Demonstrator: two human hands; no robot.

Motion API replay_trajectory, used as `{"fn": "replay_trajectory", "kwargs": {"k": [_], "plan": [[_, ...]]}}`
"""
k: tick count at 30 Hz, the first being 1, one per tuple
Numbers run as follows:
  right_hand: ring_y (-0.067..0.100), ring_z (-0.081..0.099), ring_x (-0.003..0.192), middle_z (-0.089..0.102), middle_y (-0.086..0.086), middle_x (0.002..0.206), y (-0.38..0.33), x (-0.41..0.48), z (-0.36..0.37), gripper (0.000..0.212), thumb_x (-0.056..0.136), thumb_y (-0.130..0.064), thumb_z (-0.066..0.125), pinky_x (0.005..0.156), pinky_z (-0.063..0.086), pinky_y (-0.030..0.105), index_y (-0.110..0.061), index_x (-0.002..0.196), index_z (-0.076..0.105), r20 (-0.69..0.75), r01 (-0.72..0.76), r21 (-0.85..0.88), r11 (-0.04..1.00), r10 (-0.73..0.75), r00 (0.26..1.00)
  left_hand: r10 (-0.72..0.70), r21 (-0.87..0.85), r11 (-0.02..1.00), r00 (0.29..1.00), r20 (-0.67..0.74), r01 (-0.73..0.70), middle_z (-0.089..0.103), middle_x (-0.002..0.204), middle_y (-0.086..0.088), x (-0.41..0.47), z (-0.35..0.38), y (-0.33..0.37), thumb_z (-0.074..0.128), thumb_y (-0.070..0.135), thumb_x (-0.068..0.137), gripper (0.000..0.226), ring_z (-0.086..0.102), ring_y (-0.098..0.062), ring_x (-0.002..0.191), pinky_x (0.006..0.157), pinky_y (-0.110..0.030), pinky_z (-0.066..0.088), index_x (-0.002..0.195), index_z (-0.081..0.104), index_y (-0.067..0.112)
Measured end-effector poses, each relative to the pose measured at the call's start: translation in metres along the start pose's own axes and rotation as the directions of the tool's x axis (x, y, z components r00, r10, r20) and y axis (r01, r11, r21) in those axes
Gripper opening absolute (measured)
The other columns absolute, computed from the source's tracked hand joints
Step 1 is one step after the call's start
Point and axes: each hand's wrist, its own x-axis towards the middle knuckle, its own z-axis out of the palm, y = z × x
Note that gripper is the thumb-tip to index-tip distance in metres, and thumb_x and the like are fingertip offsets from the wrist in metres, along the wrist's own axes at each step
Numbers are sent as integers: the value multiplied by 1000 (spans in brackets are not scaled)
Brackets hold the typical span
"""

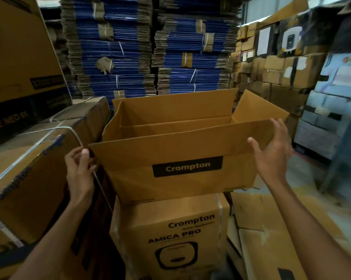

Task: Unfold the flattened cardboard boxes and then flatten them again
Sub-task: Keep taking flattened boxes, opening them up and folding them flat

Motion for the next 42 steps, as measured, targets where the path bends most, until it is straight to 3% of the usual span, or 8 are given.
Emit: {"fn": "replay_trajectory", "kwargs": {"k": [3,6,10,19,24,29,36,42], "plan": [[29,35,146,33,3,161,29,-13,7,83,89,-38,75,115,34,58,-27,155,26,69,-378,174,909,372,926,-265,-12,963,956,129,268,44,149,-5,-5,6,-34,54,51,101,63,48,-26,134,112,-47,41,152,32,22],[35,38,144,34,9,162,64,-22,23,93,87,-41,77,114,37,52,-18,159,22,291,-598,102,795,550,782,-425,29,902,870,251,432,46,141,3,-11,22,-57,61,45,98,71,46,-20,129,111,-47,38,156,30,19],[27,50,134,50,3,150,108,-26,46,90,81,-47,81,110,42,46,-19,154,34,524,-652,46,757,537,661,-480,149,877,824,301,457,53,142,-2,-14,38,-87,69,20,95,69,48,-29,135,110,-47,39,155,35,22],[26,45,136,50,0,148,142,-35,80,83,85,-45,77,112,36,49,-20,152,35,600,-741,76,667,563,568,-683,376,730,640,354,571,57,139,-5,-14,39,-139,80,8,83,69,52,-30,127,113,-50,39,137,44,29],[22,53,124,55,-4,134,131,-24,73,75,82,-40,82,106,43,44,-25,142,40,488,-637,205,743,486,725,-589,207,807,780,210,554,50,134,-5,-11,46,-122,80,-2,77,89,50,-26,121,99,-45,47,145,27,23],[22,60,114,63,-5,126,93,19,60,53,79,-54,78,97,49,46,-38,124,54,389,-511,273,815,392,834,-358,14,932,916,181,361,51,134,-5,17,36,-74,82,7,81,73,55,-26,123,90,-39,49,131,31,22],[23,58,110,61,-3,124,46,50,46,64,76,-76,65,94,46,50,-35,125,60,411,-497,281,821,365,835,-269,-4,962,945,189,274,49,132,0,27,10,-21,82,37,81,74,55,-26,121,100,-51,48,133,31,25],[15,61,108,62,-8,122,52,16,32,63,84,-66,66,91,49,45,-31,135,54,490,-502,337,797,307,816,-318,89,948,918,236,306,45,145,-2,-6,-17,-38,80,68,52,115,51,-28,128,106,-56,44,148,25,35]]}}
